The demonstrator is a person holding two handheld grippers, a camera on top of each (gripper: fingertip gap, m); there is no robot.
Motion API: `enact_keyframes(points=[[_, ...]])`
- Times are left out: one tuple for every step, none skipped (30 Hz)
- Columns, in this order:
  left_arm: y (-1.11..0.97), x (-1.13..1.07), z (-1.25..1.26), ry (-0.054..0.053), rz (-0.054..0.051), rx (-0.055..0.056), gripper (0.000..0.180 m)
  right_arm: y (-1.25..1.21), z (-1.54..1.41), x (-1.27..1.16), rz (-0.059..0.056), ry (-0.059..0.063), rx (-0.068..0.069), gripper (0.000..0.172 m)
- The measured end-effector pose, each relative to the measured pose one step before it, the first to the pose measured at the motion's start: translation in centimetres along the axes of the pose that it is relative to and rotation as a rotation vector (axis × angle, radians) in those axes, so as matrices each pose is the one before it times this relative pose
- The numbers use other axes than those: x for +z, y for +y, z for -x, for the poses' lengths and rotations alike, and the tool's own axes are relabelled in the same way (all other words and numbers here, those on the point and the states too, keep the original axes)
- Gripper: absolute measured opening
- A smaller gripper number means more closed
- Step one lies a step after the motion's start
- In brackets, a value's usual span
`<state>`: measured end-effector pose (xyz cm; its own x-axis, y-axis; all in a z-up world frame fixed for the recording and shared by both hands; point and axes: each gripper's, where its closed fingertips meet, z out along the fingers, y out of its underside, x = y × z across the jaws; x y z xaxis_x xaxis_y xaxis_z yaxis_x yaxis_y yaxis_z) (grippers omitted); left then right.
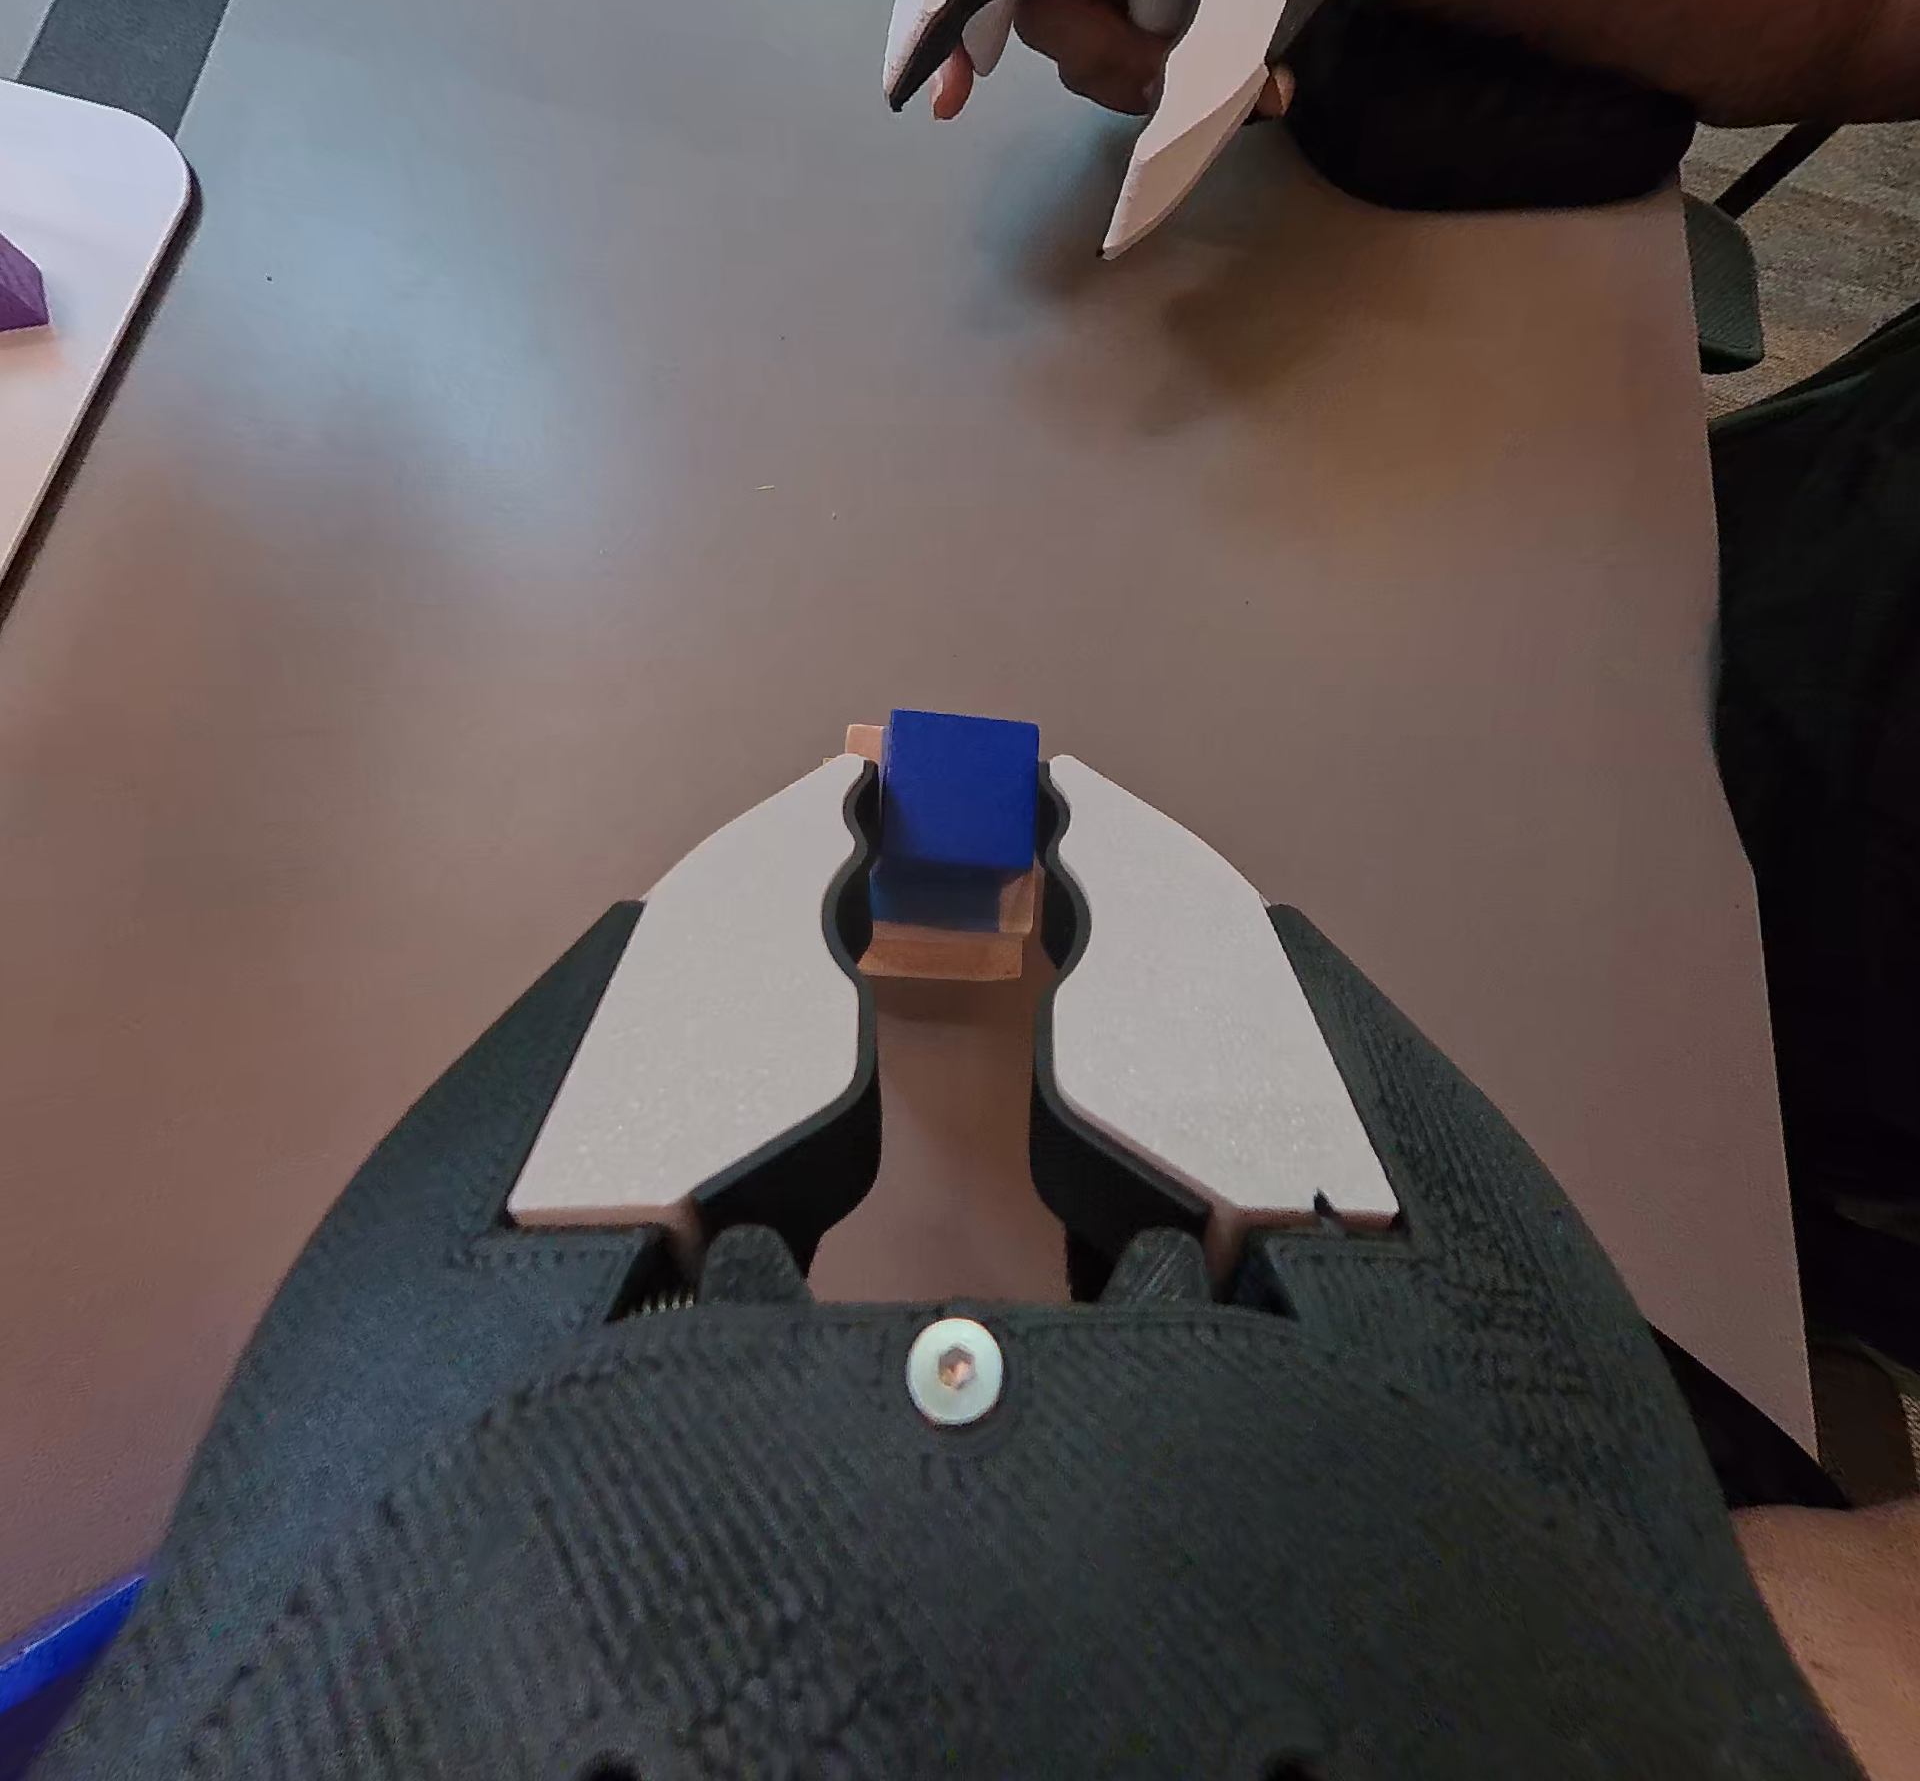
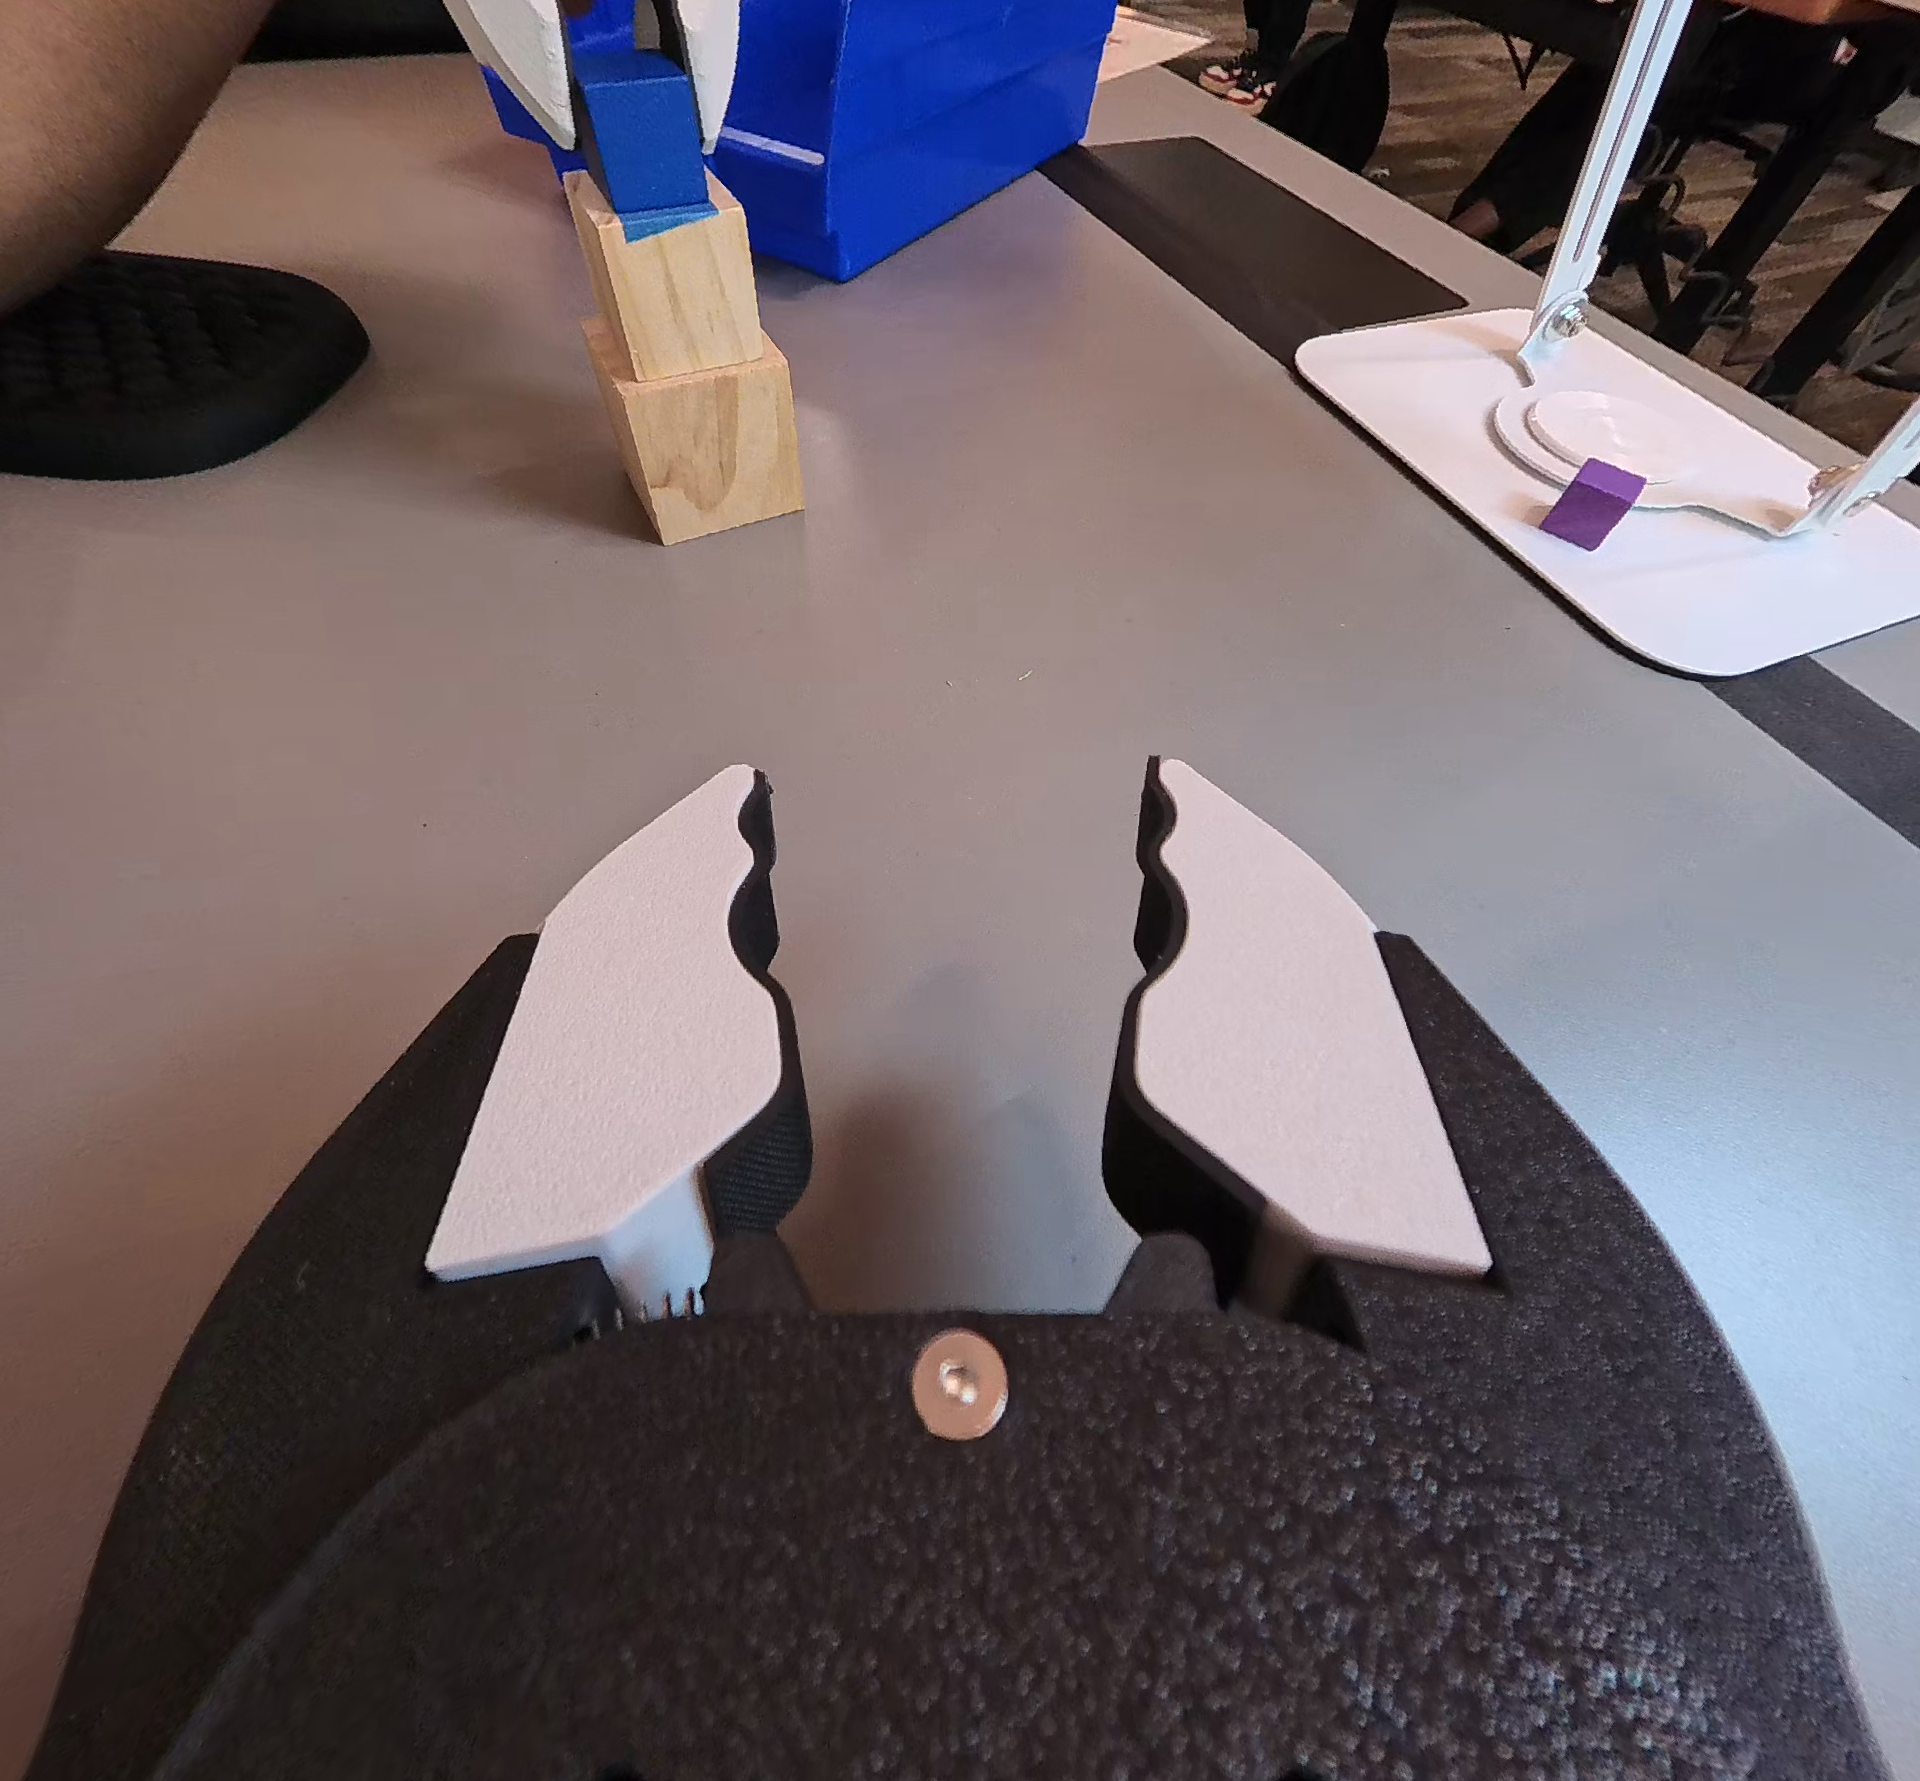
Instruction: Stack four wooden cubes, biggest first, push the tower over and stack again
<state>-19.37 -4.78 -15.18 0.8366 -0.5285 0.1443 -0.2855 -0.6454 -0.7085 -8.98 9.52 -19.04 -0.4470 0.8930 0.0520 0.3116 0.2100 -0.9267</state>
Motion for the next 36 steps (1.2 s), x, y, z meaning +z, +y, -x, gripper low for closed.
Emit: enact_keyframes(points=[[-0.007,-0.007,0.007,-0.0002,0.0,0.0008,0.029,0.011,0.013,0.005,0.0003,-0.0004,-0.0002,0.068],[-0.021,0.0,0.009,-0.0013,-0.0019,0.0018,0.029,-0.001,0.001,0.007,0.0002,-0.0004,0.0001,0.068],[-0.042,-0.009,-0.005,0.0011,-0.0036,0.0007,0.03,-0.001,0.011,0.003,0.0001,-0.0002,-0.0001,0.068],[-0.072,-0.016,-0.085,0.0062,-0.0053,0.0,0.032,-0.005,0.012,-0.001,-0.0005,-0.0001,-0.0003,0.068],[-0.108,-0.041,-0.075,0.0043,-0.0066,0.0015,0.033,-0.014,-0.01,-0.004,-0.0005,0.0,-0.0001,0.068],[-0.131,-0.075,-0.014,-0.001,-0.0071,0.0028,0.035,-0.023,0.002,-0.012,-0.0006,0.0002,0.0001,0.068],[-0.103,-0.103,0.007,-0.0021,-0.0059,0.0011,0.036,-0.015,-0.009,-0.01,-0.0008,0.0004,0.0001,0.068],[-0.075,-0.12,0.006,-0.0008,-0.0054,0.0002,0.036,-0.01,-0.012,-0.013,-0.0005,0.0005,0.0001,0.068],[-0.114,-0.128,0.013,-0.0017,-0.0086,0.0023,0.037,-0.012,-0.013,-0.005,-0.0004,0.0004,0.0002,0.068],[-0.158,-0.156,0.012,-0.0019,-0.0129,0.0037,0.038,-0.001,-0.006,-0.002,-0.0002,0.0,0.0004,0.068],[-0.257,-0.204,0.024,-0.0019,-0.0186,0.0031,0.038,0.0,-0.005,0.007,0.0002,0.0001,0.0001,0.068],[-0.36,-0.235,0.095,-0.006,-0.0242,0.0034,0.039,-0.001,0.003,0.003,0.0001,0.0002,-0.0003,0.068],[-0.434,-0.253,0.227,-0.014,-0.0294,0.0083,0.041,-0.017,-0.002,0.0,-0.0006,0.0,-0.0002,0.068],[-0.59,-0.307,0.321,-0.0221,-0.0402,0.0161,0.043,-0.019,0.012,-0.002,-0.0008,0.0001,0.0,0.068],[-0.708,-0.372,0.391,-0.0251,-0.0489,0.0175,0.044,-0.028,0.005,-0.009,-0.001,-0.0004,-0.0005,0.068],[-0.829,-0.429,0.49,-0.0289,-0.0566,0.0122,0.044,-0.046,0.008,-0.021,-0.0021,-0.0002,-0.0009,0.068],[-0.931,-0.471,0.662,-0.0357,-0.0635,0.0051,0.043,-0.056,-0.022,-0.034,-0.0026,0.0016,-0.001,0.068],[-0.937,-0.491,0.822,-0.0426,-0.0655,-0.0023,0.041,-0.056,-0.065,-0.03,-0.0025,0.0042,-0.0007,0.068],[-0.789,-0.478,0.987,-0.0512,-0.0576,-0.0075,0.038,-0.048,-0.12,-0.014,-0.0023,0.0067,0.0018,0.068],[-0.552,-0.418,1.043,-0.0545,-0.0439,-0.0071,0.038,-0.065,-0.138,0.0,-0.0048,0.0074,0.0062,0.068],[-0.351,-0.329,0.976,-0.0478,-0.0345,-0.0061,0.04,-0.134,-0.131,0.032,-0.0106,0.005,0.013,0.068],[-0.211,-0.262,0.929,-0.0425,-0.0294,-0.0086,0.043,-0.205,-0.133,0.083,-0.0145,0.0052,0.0183,0.068],[-0.102,-0.186,1.047,-0.0471,-0.0266,-0.0128,0.047,-0.214,-0.244,0.155,-0.0138,0.0117,0.0179,0.068],[0.036,-0.13,1.096,-0.0487,-0.0191,-0.0135,0.049,-0.2,-0.376,0.235,-0.0109,0.0183,0.014,0.068],[0.096,-0.085,1.035,-0.0466,-0.0142,-0.0084,0.051,-0.159,-0.519,0.358,-0.0064,0.0242,0.0125,0.068],[0.045,-0.077,0.85,-0.039,-0.0187,-0.0055,0.052,-0.087,-0.731,0.471,0.0016,0.0334,0.0114,0.069],[0.082,-0.059,0.637,-0.0251,-0.0135,-0.0089,0.052,-0.082,-0.899,0.595,0.0049,0.04,0.0083,0.07],[0.168,-0.011,0.475,-0.0158,-0.0048,-0.0132,0.052,-0.086,-0.996,0.705,0.008,0.0446,0.0101,0.07],[0.159,-0.021,0.369,-0.0128,-0.0028,-0.0106,0.052,-0.109,-0.967,0.834,0.0119,0.0403,0.0161,0.07],[0.146,-0.029,0.28,-0.0109,-0.0013,-0.0044,0.052,-0.135,-0.824,0.957,0.0157,0.0298,0.022,0.07],[0.183,-0.016,0.213,-0.0096,0.0051,0.0009,0.053,-0.222,-0.689,1.068,0.0157,0.0217,0.0215,0.071],[0.232,-0.024,0.107,-0.0048,0.0114,0.0061,0.053,-0.312,-0.709,1.18,0.0136,0.0256,0.0115,0.071],[0.188,-0.016,0.043,-0.0042,0.0112,0.0096,0.052,-0.3,-0.767,1.287,0.0148,0.0327,-0.0014,0.071],[0.129,-0.042,0.049,-0.0067,0.0087,0.0128,0.053,-0.285,-0.73,1.388,0.0161,0.0333,-0.0062,0.071],[0.083,-0.052,0.021,-0.0064,0.0068,0.0136,0.052,-0.238,-0.681,1.447,0.0179,0.0314,-0.0021,0.071],[0.056,-0.057,-0.026,-0.0019,0.007,0.0123,0.052,-0.201,-0.566,1.479,0.0185,0.0235,0.0092,0.071]])
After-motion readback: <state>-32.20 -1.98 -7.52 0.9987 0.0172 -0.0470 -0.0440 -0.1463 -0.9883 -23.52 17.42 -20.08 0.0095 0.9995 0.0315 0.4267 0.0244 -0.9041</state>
